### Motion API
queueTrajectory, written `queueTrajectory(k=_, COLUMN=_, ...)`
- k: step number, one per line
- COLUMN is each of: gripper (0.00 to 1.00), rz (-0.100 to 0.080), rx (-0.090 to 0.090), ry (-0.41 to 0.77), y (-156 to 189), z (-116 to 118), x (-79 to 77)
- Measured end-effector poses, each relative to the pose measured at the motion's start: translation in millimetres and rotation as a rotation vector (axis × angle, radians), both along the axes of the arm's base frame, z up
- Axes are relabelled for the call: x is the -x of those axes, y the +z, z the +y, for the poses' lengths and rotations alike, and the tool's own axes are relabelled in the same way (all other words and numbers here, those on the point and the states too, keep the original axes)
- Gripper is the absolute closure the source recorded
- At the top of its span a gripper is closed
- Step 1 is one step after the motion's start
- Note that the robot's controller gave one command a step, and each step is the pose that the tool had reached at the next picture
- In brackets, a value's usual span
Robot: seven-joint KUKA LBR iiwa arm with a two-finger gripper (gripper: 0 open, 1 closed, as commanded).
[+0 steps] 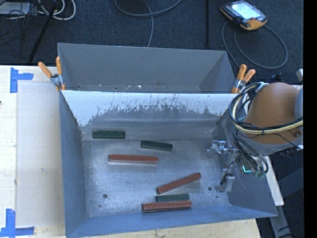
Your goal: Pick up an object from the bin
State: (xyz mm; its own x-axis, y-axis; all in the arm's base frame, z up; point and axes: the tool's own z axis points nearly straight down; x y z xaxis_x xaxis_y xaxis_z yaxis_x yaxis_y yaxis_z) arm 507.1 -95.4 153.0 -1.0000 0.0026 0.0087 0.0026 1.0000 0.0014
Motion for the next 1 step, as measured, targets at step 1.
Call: queueTrajectory(k=1, gripper=0.0, rz=-0.007, rx=0.001, ry=0.004, y=3.4, z=0.4, x=-1.9)
